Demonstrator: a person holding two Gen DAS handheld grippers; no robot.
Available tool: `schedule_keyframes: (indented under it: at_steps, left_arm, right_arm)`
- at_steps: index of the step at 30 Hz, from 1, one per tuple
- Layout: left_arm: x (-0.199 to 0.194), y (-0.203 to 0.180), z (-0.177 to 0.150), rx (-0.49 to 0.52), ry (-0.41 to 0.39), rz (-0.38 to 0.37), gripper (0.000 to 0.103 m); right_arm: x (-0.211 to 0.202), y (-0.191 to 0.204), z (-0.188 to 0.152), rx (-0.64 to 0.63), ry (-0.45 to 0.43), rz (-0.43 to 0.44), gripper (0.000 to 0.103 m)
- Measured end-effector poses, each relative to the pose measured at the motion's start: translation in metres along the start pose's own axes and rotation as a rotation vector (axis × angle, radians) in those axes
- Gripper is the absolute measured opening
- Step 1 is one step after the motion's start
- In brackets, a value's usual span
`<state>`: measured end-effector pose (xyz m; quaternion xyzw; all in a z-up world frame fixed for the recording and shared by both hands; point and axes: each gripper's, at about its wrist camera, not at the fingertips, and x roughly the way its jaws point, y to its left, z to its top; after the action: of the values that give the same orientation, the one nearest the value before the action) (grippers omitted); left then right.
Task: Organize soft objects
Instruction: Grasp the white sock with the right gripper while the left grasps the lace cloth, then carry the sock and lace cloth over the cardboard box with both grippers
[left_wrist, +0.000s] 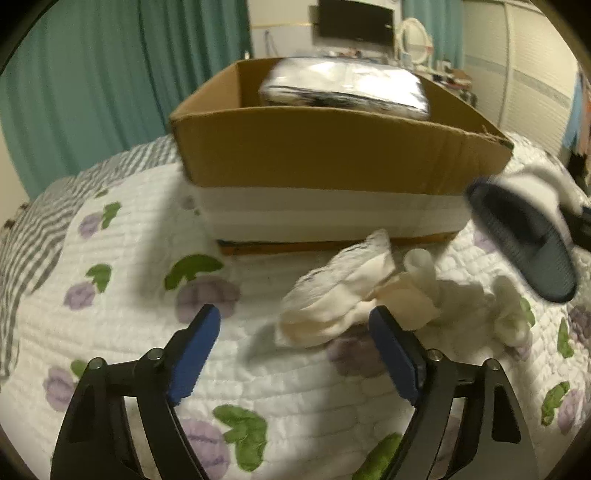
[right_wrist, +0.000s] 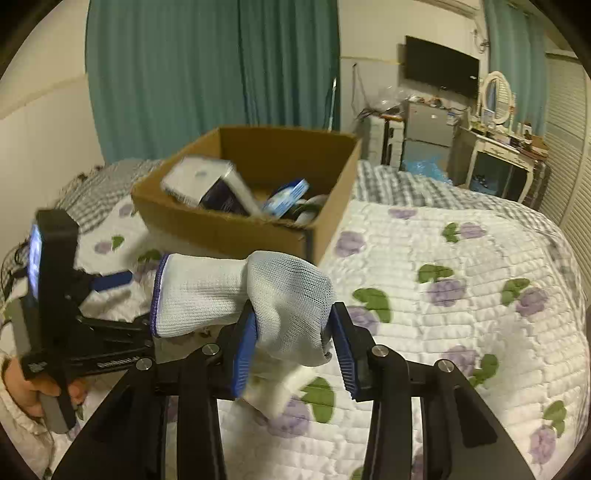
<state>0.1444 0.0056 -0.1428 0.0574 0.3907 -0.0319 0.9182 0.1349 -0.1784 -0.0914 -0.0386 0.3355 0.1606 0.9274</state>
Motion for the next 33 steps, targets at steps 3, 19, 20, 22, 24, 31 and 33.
schedule_keyframes:
  at_steps: [3,19,20,22,24,31,33]
  left_arm:
    - [0.008,-0.003,0.003,0.021,0.011,-0.032,0.051]
    - [-0.032,-0.013,-0.002,0.030,0.004,-0.113,0.013]
    - [-0.039,-0.013,-0.002,0.025,-0.002,-0.120,0.013]
    - [-0.055,-0.017,-0.001,0.028,-0.017,-0.120,0.013]
    - [-0.069,-0.018,-0.001,0.039,-0.031,-0.118,0.013]
    - [-0.122,-0.017,0.007,0.020,-0.089,-0.128,0.013]
    - [-0.133,-0.014,0.010,-0.010,-0.097,-0.139,0.013]
  right_arm:
    - [-0.007,-0.007,0.001,0.012,-0.022,-0.027,0.039]
    - [-0.034,-0.012,-0.017,0.080,-0.013,-0.016,0.039]
    - [-0.038,-0.011,-0.017,0.078,-0.018,-0.022,0.039]
    - [-0.048,-0.008,-0.017,0.071,-0.027,-0.023,0.039]
    - [-0.058,-0.005,-0.017,0.068,-0.038,-0.019,0.039]
    - [-0.092,0.003,-0.009,0.067,-0.070,-0.019,0.039]
    - [-0.103,0.003,-0.004,0.078,-0.081,-0.011,0.039]
